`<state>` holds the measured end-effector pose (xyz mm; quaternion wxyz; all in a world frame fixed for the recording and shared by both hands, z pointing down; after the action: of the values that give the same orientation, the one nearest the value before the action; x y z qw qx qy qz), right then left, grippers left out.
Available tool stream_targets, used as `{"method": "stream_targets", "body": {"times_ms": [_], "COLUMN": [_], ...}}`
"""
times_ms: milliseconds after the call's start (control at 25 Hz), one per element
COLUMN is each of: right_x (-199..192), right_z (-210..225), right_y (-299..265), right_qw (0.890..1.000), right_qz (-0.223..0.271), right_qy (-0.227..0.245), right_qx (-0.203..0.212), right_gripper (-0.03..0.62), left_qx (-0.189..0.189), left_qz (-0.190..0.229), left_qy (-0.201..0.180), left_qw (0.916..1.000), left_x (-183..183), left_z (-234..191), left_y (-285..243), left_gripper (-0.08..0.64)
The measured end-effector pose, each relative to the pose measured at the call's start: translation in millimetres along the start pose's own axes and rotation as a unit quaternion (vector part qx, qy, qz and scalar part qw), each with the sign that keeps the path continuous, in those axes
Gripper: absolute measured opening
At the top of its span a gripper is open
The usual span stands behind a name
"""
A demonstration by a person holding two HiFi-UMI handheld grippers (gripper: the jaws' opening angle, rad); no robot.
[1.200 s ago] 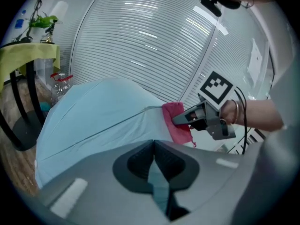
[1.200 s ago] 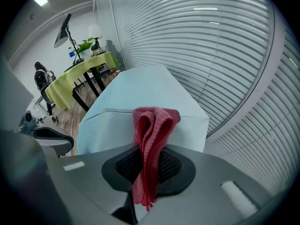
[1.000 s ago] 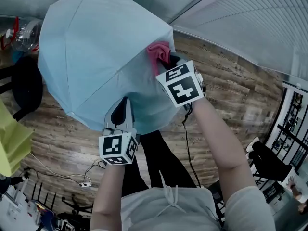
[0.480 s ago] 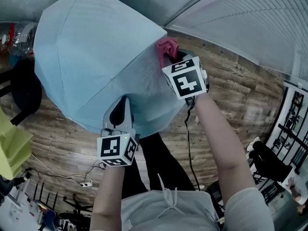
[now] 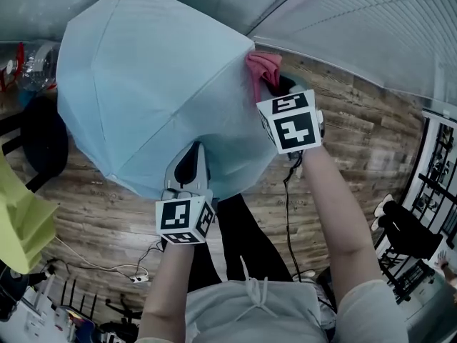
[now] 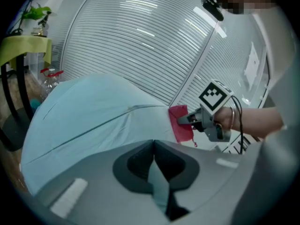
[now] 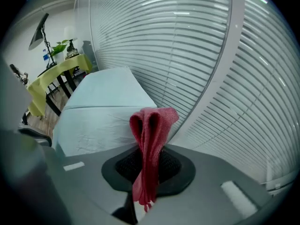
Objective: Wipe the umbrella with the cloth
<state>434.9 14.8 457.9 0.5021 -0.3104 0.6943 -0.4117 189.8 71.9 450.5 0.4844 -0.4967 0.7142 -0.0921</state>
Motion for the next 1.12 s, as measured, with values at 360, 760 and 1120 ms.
{"method": "stream_targets", "body": {"times_ms": [360,760,1120], "right_x": [31,65,86], "right_z": [-84,-232,-326], "right_y": [116,271,416], "right_qw": [0.997,0.982,0.959], "right_qz": [0.062,0.139,0.221], "right_qy": [-0.042,-0.1,-0.122], "right_qx": [-0.015,-0.074,-0.127], "right_gripper": [0.058,0.058,0.057], "left_qx": [-0.038,-0.062,-0.092], "left_qz": [0.018,0.053,0.133], "left_qy": [-0.05,-0.137,-0.157], "left_qw": [0.9978,0.9872,0.9743], "left_x": [50,126,181], "left_z": [-14,-38,-25], "left_y": [90,259,424], "left_gripper": [0.008,0.008,0.007]}}
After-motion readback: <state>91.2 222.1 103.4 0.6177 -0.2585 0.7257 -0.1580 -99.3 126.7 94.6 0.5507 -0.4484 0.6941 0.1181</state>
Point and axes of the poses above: the fingertips, and each gripper's own axes: y backward along the fingers, z to its right, x out of its top, the point moved 8 cm from there along y, backward along the fingers, and after that the axes turned 10 degrees about y, right-handed, at the moved point
